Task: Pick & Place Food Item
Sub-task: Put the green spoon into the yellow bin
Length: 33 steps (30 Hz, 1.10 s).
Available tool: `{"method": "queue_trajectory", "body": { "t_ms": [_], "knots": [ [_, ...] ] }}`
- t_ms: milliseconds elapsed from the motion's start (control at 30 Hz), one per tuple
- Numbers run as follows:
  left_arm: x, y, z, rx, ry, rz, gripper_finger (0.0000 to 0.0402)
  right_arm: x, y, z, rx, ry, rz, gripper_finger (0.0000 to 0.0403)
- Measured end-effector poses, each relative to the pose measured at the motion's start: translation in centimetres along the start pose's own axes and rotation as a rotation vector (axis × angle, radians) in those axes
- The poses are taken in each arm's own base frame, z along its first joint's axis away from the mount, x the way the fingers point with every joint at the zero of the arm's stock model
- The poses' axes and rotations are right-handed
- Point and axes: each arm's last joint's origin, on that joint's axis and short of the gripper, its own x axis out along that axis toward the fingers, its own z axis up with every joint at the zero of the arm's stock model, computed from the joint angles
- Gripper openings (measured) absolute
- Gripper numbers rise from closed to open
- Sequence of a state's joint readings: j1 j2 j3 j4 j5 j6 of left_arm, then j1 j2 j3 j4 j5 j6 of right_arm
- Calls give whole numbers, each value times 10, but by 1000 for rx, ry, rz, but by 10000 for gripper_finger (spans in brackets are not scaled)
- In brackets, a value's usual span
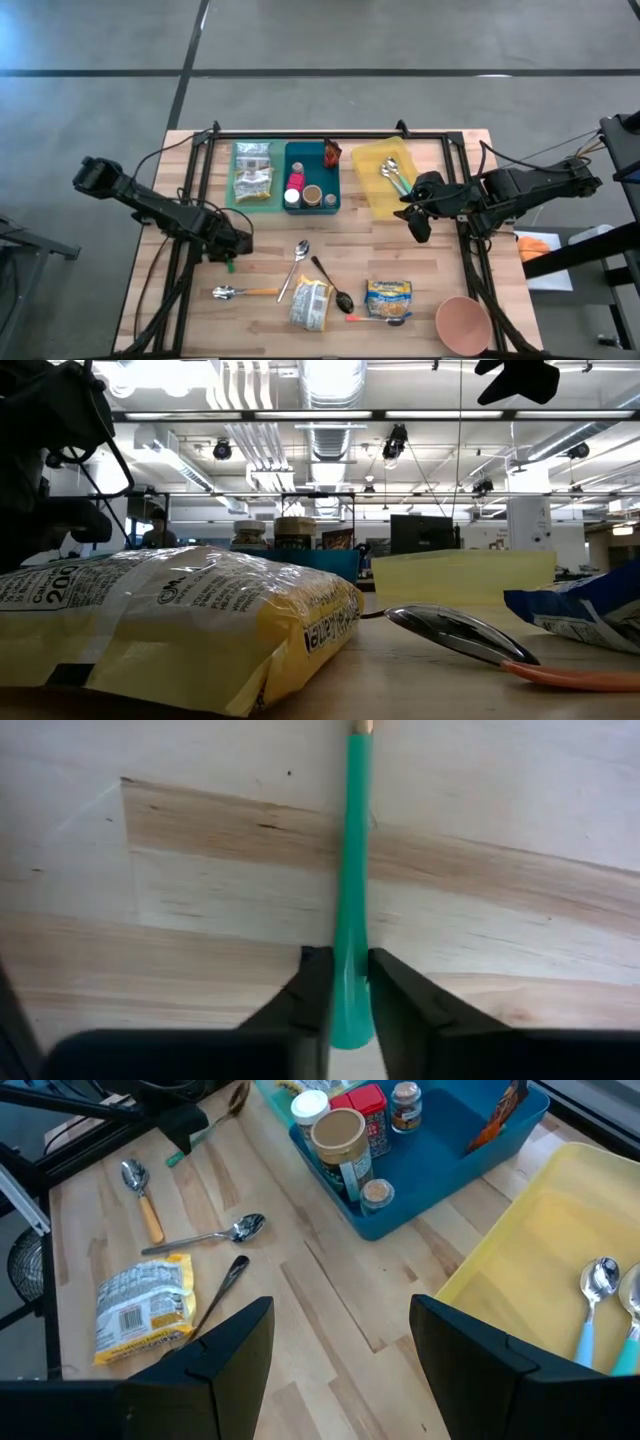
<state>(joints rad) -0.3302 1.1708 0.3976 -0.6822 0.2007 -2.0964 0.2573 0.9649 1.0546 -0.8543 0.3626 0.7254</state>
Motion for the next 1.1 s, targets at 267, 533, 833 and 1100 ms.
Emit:
{"method": "queue_trajectory", "body": {
  "t_ms": [267,533,833,1100],
  "knots": [
    [-3,-2,-2,49,-13,-13,2,0,0,0,-23,1,-1,230],
    [-5,-5,-3,55,-25,-32,1,0,0,0,-31,1,0,230],
    [-10,-11,-7,58,-14,-55,24,0,0,0,-31,7,6,230],
    [-13,-14,-11,45,10,-68,123,0,0,-1,-31,18,20,230]
  ]
}}
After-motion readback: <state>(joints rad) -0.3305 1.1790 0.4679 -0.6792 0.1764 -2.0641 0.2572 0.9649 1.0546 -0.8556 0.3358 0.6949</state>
